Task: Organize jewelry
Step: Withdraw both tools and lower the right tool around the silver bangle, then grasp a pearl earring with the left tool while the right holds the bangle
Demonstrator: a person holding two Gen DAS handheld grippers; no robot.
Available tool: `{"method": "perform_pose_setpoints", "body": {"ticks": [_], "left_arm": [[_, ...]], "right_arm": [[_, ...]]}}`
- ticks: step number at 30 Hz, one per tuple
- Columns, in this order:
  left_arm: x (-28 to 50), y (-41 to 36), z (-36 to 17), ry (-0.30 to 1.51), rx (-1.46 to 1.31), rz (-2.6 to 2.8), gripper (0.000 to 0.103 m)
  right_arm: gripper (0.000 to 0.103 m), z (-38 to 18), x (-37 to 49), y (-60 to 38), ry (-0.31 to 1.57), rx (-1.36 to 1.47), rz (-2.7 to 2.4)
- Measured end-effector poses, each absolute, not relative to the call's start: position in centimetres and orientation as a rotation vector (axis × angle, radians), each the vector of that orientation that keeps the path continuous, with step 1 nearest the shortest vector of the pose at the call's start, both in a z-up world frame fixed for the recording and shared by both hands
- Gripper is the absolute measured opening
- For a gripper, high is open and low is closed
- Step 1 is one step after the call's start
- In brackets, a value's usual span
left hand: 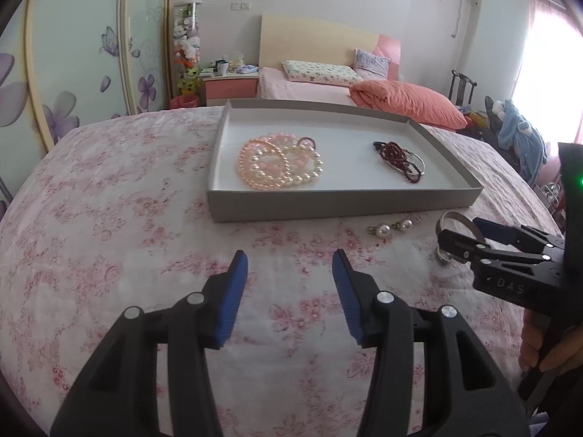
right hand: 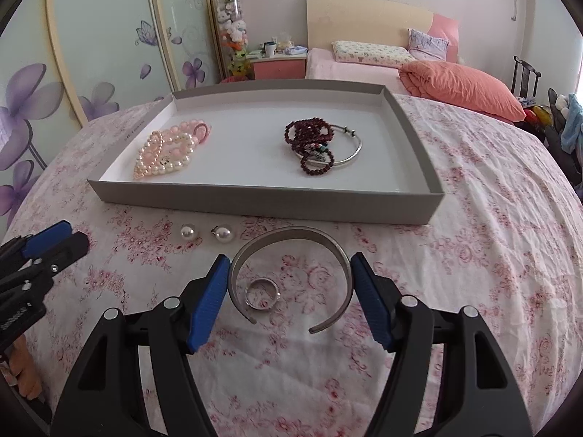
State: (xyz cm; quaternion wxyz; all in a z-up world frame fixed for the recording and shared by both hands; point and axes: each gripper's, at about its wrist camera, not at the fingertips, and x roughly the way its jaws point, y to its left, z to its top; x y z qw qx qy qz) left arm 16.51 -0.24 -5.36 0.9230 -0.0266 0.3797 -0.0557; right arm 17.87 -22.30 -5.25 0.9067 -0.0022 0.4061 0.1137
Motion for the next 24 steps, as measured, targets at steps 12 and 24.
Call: {"method": "perform_pose_setpoints", "body": {"ticks": [12, 24], "left_arm": [[18.6, -4.5, -6.6, 0.847, 0.005, -0.196, 0.049], [20.5, -6.8, -7.6, 0.887, 0.039, -0.208, 0.049]], "right_arm": [[0.068, -6.4, 16.1, -26.1, 0.902, 0.010, 0.178], [0.068, -6.9, 16.2, -25.9, 0.900, -0.032, 0.167]]}}
